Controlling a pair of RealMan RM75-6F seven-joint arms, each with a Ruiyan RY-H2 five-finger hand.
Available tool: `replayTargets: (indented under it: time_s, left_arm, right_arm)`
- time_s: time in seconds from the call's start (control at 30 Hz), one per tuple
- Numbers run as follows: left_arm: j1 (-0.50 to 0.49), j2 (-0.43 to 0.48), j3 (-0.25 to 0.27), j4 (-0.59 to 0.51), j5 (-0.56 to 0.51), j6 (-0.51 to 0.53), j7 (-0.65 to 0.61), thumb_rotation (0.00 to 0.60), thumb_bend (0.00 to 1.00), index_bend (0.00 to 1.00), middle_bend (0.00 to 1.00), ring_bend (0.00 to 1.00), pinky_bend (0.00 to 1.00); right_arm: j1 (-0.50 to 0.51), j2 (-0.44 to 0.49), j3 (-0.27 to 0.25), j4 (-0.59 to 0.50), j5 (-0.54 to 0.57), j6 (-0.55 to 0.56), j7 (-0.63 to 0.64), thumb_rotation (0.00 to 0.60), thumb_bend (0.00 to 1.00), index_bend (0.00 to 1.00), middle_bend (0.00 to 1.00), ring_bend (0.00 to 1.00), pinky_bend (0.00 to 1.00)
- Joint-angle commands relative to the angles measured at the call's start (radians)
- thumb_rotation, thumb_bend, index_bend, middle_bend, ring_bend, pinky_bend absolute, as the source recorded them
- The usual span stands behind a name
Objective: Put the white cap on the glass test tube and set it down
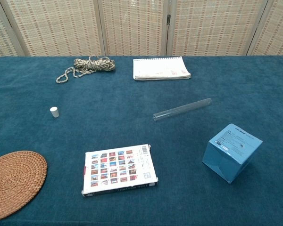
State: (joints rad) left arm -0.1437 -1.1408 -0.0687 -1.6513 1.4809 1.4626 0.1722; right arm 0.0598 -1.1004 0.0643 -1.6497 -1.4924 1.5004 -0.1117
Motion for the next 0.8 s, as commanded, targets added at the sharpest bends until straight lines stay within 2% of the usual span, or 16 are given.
replayTargets:
  time_s: [0.03, 0.8]
  left_arm:
    - [-0.001, -0.002, 0.001, 0.001, 0.000, -0.003, 0.000, 0.600, 0.34, 0.20, 0.23, 0.20, 0.15]
    - [-0.017, 0.005, -0.001, -0.008, 0.008, -0.012, -0.008, 0.600, 0.34, 0.20, 0.23, 0.20, 0.15]
  right_arm:
    - [0.000, -0.001, 0.000, 0.001, 0.000, -0.001, 0.000, 0.600, 0.31, 0.30, 0.34, 0.31, 0.42]
    - [0.008, 0.021, 0.008, -0.027, -0.010, -0.003, -0.005, 0.600, 0.31, 0.30, 0.34, 0.31, 0.42]
